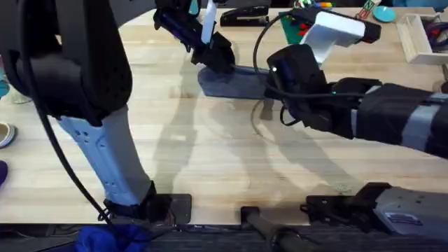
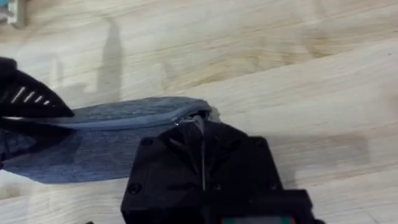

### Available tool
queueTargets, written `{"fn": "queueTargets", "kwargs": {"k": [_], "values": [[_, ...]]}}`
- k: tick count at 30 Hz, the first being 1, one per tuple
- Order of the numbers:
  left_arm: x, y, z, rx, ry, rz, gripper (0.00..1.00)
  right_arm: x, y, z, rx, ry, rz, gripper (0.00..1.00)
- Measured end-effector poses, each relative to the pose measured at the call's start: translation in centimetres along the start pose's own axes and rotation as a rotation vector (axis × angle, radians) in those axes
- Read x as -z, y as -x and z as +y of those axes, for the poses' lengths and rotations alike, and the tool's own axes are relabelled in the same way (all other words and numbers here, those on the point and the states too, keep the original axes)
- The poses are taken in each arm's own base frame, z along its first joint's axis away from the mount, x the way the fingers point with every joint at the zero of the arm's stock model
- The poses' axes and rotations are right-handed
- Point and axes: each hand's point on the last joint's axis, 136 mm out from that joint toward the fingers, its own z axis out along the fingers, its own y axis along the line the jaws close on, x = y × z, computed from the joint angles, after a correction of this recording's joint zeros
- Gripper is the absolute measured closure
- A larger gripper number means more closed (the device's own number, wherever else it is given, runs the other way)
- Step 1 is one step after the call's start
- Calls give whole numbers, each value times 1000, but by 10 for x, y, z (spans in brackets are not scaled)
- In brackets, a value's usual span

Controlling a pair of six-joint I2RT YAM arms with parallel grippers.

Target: Unzip the bag, pick up the pens from the table one at a time and place them inside, then zip the bag closed.

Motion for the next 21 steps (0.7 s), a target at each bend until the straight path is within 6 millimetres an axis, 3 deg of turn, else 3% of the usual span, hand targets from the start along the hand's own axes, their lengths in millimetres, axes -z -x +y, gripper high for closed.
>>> {"fn": "queueTargets", "kwargs": {"k": [21], "values": [[-3, 7, -2, -7, -10, -25, 960, -7, -10, -35, -47, -83, 113, 970]]}}
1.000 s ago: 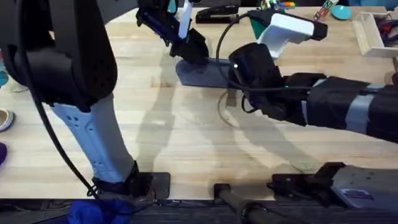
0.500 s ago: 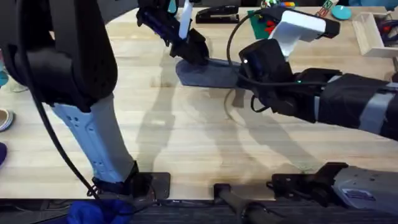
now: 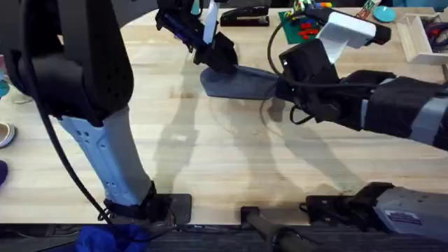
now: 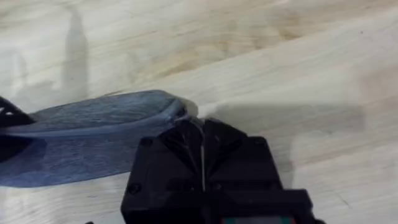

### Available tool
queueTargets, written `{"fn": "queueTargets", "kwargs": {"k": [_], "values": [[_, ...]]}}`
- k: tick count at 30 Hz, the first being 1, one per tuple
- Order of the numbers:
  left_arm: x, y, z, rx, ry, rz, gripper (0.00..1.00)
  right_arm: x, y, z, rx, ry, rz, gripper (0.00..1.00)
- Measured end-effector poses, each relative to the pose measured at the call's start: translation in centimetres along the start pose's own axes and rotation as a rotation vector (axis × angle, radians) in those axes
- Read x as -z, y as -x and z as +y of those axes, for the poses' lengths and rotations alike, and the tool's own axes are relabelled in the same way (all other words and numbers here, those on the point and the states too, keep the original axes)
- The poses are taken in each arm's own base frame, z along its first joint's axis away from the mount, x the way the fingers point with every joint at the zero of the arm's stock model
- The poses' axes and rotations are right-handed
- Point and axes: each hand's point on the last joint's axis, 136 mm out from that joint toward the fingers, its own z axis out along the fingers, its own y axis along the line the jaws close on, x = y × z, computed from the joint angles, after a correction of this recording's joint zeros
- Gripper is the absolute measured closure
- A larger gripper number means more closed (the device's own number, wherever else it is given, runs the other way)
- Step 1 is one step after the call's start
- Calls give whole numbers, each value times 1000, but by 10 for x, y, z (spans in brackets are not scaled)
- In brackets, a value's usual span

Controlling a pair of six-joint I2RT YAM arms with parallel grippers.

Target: Unzip the bag, pick up the pens from the table one at a time and place them inside, then zip the bag closed.

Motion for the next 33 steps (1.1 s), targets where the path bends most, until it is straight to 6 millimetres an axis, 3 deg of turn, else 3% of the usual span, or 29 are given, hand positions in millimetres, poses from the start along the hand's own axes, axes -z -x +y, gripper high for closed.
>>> {"fn": "queueTargets", "kwargs": {"k": [13, 23, 33], "values": [[-2, 3, -1, -5, -6, -7, 960, -6, -3, -20, -131, -61, 53, 969], [-2, 3, -1, -7, -5, -5, 960, -29, -17, -18, -184, -71, 94, 970], [-2, 3, -1, -6, -5, -4, 959, -31, -19, -16, -191, -61, 104, 970]]}}
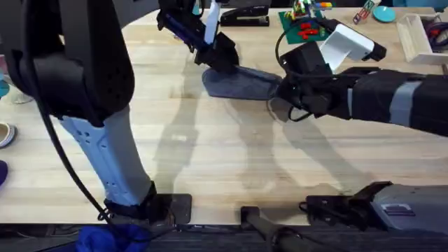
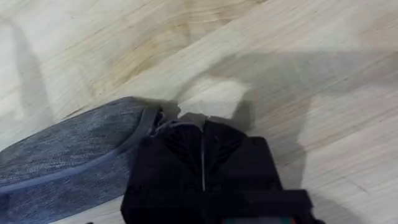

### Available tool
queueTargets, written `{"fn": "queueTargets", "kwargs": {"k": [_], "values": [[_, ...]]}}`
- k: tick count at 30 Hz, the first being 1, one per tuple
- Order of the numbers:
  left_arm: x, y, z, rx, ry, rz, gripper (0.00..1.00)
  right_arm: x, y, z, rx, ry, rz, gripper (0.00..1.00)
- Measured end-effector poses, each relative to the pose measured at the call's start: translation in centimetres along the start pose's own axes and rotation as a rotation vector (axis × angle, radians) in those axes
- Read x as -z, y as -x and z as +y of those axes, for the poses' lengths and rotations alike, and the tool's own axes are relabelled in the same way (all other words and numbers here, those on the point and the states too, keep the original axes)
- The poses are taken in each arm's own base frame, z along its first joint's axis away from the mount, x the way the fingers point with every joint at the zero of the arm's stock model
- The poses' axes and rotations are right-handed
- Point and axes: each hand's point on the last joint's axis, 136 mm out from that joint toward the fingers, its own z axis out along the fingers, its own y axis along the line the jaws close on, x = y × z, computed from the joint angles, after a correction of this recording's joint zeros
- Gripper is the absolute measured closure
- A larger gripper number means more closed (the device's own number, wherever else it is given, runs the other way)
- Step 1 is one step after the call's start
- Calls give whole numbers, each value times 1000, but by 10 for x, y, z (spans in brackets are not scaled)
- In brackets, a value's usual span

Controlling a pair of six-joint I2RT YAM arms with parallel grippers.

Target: Unzip the bag, pick up the pens from the table one at a time and place them inside, then zip the bag closed.

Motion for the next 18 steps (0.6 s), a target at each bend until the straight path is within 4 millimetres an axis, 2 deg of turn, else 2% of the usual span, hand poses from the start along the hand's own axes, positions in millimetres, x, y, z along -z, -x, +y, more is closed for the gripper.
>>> {"fn": "queueTargets", "kwargs": {"k": [6, 7, 8, 11, 13, 15, 16, 18], "values": [[0, 0, 0, 0, 1, 1, 960, 0, 2, 1, 10, 8, -10, 967], [0, -1, 0, 0, 1, 2, 960, 0, 3, 1, 10, 7, -13, 879], [0, -1, 0, -1, 1, 4, 913, 0, 5, -3, 17, -8, -20, 755], [5, -9, 2, 8, 12, 26, 685, 0, 12, -14, 30, -44, -39, 321], [8, -14, 4, 16, 22, 38, 450, 2, 17, -16, 47, -55, -56, 51], [12, -19, 6, 25, 31, 49, 144, 4, 20, -16, 65, -55, -69, 11], [13, -20, 6, 30, 32, 53, 46, 5, 21, -16, 76, -55, -73, 6], [13, -22, 5, 32, 32, 61, 9, 5, 22, -16, 93, -57, -76, 5]]}}
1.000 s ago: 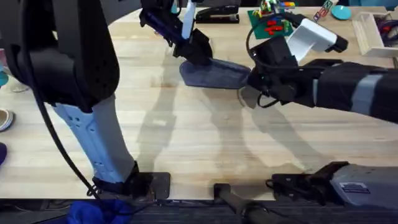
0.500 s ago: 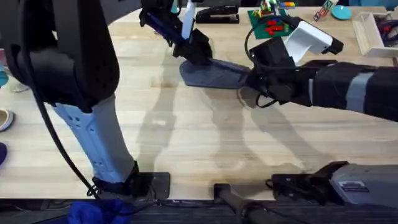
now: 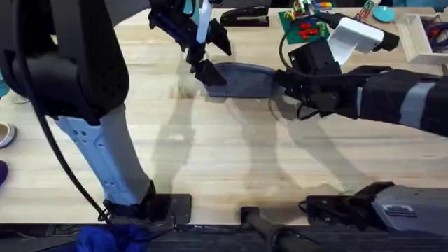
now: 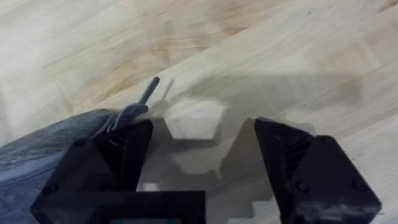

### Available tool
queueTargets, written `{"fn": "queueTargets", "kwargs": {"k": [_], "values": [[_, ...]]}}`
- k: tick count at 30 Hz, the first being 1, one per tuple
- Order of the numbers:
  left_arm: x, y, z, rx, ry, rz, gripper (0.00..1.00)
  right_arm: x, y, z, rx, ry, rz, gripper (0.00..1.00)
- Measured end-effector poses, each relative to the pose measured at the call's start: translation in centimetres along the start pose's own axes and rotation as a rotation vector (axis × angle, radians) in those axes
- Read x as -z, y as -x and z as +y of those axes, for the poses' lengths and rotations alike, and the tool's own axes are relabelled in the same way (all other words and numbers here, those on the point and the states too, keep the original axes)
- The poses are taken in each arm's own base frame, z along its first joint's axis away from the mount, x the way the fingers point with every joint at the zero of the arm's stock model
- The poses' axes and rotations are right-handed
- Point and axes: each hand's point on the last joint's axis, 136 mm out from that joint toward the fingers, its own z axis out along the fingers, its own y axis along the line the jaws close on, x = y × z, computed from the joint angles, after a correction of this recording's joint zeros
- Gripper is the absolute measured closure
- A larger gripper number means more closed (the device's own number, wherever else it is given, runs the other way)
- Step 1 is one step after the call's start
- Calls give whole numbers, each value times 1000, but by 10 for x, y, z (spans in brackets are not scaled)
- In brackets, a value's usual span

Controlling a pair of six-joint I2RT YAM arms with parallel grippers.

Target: Unzip the bag, pick up the pens from the table one at a time and place them inside, then zip the bag closed.

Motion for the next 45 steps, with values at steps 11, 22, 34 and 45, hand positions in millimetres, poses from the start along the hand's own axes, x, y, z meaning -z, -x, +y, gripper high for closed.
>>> {"fn": "queueTargets", "kwargs": {"k": [11, 22, 34, 45], "values": [[17, 11, -10, 43, -46, 45, 5, 7, 10, 0, 62, 6, -34, 5], [56, 47, -25, 90, -94, 60, 6, 73, 47, 18, 189, 222, -134, 5], [92, 80, -25, 332, -45, 64, 6, 130, 49, 13, 308, 392, -157, 5], [111, 80, -20, 675, 22, 55, 4, 170, 57, -3, 337, 462, -241, 5]]}}
